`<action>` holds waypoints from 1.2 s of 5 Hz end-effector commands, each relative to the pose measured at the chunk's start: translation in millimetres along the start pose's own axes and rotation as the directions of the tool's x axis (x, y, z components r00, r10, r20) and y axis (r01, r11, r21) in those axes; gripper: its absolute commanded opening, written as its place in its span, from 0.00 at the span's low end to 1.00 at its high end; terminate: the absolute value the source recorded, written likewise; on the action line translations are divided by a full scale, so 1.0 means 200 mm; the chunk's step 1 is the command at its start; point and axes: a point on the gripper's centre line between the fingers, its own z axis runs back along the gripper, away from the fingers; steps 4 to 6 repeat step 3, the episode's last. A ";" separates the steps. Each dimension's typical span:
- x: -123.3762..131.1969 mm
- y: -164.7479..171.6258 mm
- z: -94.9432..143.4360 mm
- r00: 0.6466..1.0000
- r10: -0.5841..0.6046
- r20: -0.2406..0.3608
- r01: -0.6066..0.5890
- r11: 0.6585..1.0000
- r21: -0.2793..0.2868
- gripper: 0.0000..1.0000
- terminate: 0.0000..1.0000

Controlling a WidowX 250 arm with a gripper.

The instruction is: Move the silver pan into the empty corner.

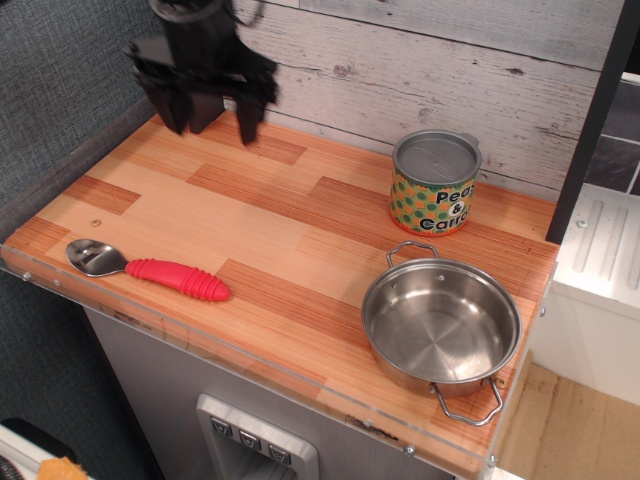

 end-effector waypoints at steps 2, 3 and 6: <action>0.22 0.17 0.00 0.991 0.071 0.111 -0.076 0.996 0.039 1.00 0.00; 0.22 0.17 0.00 0.991 0.071 0.111 -0.076 0.996 0.039 1.00 1.00; 0.22 0.17 0.00 0.991 0.071 0.111 -0.076 0.996 0.039 1.00 1.00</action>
